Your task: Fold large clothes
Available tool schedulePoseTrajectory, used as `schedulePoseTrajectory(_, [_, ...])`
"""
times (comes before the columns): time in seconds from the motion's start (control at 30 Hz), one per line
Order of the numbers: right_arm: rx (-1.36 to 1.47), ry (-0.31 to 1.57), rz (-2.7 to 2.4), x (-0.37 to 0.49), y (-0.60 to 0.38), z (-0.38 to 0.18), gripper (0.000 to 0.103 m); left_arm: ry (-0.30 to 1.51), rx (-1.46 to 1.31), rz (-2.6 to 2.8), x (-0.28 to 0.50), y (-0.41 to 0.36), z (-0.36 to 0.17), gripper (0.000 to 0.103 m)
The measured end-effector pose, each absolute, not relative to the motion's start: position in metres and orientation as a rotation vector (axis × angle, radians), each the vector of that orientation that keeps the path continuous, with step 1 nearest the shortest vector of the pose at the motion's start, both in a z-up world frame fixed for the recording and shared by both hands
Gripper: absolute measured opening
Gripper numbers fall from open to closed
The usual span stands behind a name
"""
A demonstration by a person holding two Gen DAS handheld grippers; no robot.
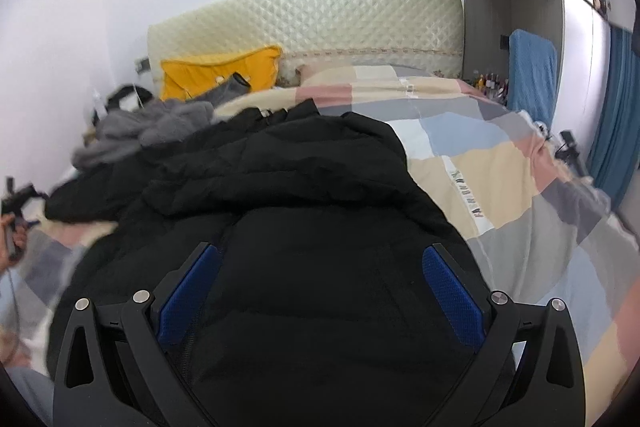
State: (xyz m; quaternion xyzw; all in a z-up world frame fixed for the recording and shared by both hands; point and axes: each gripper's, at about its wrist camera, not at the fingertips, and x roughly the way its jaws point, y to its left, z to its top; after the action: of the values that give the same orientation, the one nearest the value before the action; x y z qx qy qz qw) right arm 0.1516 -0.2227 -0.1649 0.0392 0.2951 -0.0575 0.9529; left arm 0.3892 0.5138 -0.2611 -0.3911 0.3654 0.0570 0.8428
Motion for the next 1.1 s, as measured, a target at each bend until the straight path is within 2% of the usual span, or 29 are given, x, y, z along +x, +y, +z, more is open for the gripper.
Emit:
schedulePoseTrajectory(0.13, [0.112, 0.639, -0.112, 0.164, -0.221, -0.172, 0.102, 0.769, -0.892, 0.127, 0.410, 0.526, -0.282, 0.095])
schedulePoseTrajectory(0.3, [0.151, 0.656, -0.129, 0.168, -0.227, -0.177, 0.102, 0.739, -0.863, 0.154, 0.430, 0.527, -0.290, 0.089])
schedulePoseTrajectory(0.33, [0.152, 0.663, -0.142, 0.168, -0.229, -0.177, 0.102, 0.734, -0.855, 0.166, 0.430, 0.527, -0.290, 0.079])
schedulePoseTrajectory(0.37, [0.163, 0.667, -0.147, 0.169, -0.231, -0.178, 0.102, 0.728, -0.851, 0.184, 0.431, 0.526, -0.289, 0.059])
schedulePoseTrajectory(0.43, [0.182, 0.669, -0.147, 0.169, -0.233, -0.178, 0.102, 0.721, -0.861, 0.159, 0.433, 0.524, -0.287, 0.030])
schedulePoseTrajectory(0.47, [0.181, 0.668, -0.146, 0.169, -0.233, -0.178, 0.102, 0.724, -0.832, 0.166, 0.433, 0.519, -0.280, 0.022])
schedulePoseTrajectory(0.53, [0.167, 0.669, -0.146, 0.169, -0.230, -0.176, 0.102, 0.728, -0.776, 0.172, 0.433, 0.515, -0.269, 0.013])
schedulePoseTrajectory(0.77, [0.142, 0.627, -0.116, 0.160, -0.225, -0.164, 0.102, 0.706, -0.715, 0.229, 0.424, 0.507, -0.217, 0.006])
schedulePoseTrajectory(1.1, [0.168, 0.595, -0.068, 0.147, -0.233, -0.154, 0.102, 0.635, -0.568, 0.229, 0.407, 0.462, -0.104, 0.005])
